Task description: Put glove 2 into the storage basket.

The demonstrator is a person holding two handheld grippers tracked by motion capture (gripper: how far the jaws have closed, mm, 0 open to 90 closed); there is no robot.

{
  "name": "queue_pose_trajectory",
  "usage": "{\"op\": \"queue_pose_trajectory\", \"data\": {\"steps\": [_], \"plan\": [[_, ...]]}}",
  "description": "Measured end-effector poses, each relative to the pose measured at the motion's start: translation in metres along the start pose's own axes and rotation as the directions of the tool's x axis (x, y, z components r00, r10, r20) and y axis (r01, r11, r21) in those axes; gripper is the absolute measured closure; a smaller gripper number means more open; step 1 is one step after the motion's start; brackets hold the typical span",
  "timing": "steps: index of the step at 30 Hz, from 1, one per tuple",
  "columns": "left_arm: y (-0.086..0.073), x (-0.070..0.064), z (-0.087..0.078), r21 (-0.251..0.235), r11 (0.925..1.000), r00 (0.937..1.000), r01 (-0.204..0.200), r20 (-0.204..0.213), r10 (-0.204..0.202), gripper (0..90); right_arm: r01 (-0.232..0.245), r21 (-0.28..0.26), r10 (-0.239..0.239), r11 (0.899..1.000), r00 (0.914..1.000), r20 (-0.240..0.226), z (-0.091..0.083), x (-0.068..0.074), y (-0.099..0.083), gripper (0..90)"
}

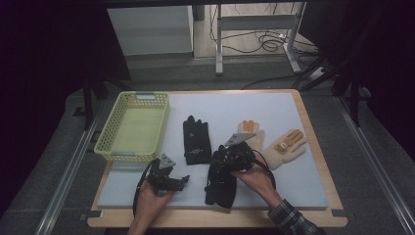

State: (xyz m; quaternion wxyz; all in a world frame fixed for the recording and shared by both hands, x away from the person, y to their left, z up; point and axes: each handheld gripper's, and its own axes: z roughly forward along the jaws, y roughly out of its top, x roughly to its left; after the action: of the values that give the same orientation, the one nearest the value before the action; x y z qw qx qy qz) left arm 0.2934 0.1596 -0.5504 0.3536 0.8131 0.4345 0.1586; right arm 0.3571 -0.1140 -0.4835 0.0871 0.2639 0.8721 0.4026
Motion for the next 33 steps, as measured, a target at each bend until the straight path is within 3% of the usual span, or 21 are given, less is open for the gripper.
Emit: {"op": "queue_pose_trajectory", "data": {"steps": [8, 14, 21, 23, 30, 32, 33], "plan": [[0.0, 0.0, 0.0, 0.001, 1.0, 1.0, -0.001, 0.002, 0.001, 11.1, 0.005, 0.004, -0.005, 1.0, 1.0, 0.005, 0.025, -0.011, 0.026, 40.4], [0.0, 0.0, 0.0, 0.003, 1.0, 1.0, -0.003, 0.003, 0.003, 11.0, 0.043, 0.017, -0.043, 0.999, 0.9988, 0.022, 0.043, -0.013, 0.041, 43.3], [0.0, 0.0, 0.0, 0.004, 1.0, 1.0, -0.003, 0.004, 0.003, 10.9, 0.062, 0.052, -0.063, 0.997, 0.9977, 0.024, 0.073, -0.022, 0.059, 54.2], [0.0, 0.0, 0.0, 0.005, 1.0, 1.0, -0.003, 0.004, 0.003, 10.8, 0.059, 0.058, -0.061, 0.997, 0.9978, 0.026, 0.081, -0.025, 0.061, 53.2], [0.0, 0.0, 0.0, 0.003, 1.0, 1.0, -0.001, 0.005, 0.001, 10.8, 0.044, 0.093, -0.048, 0.995, 0.998, 0.041, 0.111, -0.032, 0.06, 34.3], [0.0, 0.0, 0.0, 0.003, 1.0, 1.0, -0.001, 0.005, 0.001, 10.8, 0.062, 0.13, -0.069, 0.99, 0.9963, 0.051, 0.12, -0.032, 0.059, 34.2], [0.0, 0.0, 0.0, 0.003, 1.0, 1.0, -0.001, 0.005, 0.001, 10.8, 0.086, 0.16, -0.1, 0.983, 0.9919, 0.079, 0.126, -0.031, 0.058, 36.6]]}}
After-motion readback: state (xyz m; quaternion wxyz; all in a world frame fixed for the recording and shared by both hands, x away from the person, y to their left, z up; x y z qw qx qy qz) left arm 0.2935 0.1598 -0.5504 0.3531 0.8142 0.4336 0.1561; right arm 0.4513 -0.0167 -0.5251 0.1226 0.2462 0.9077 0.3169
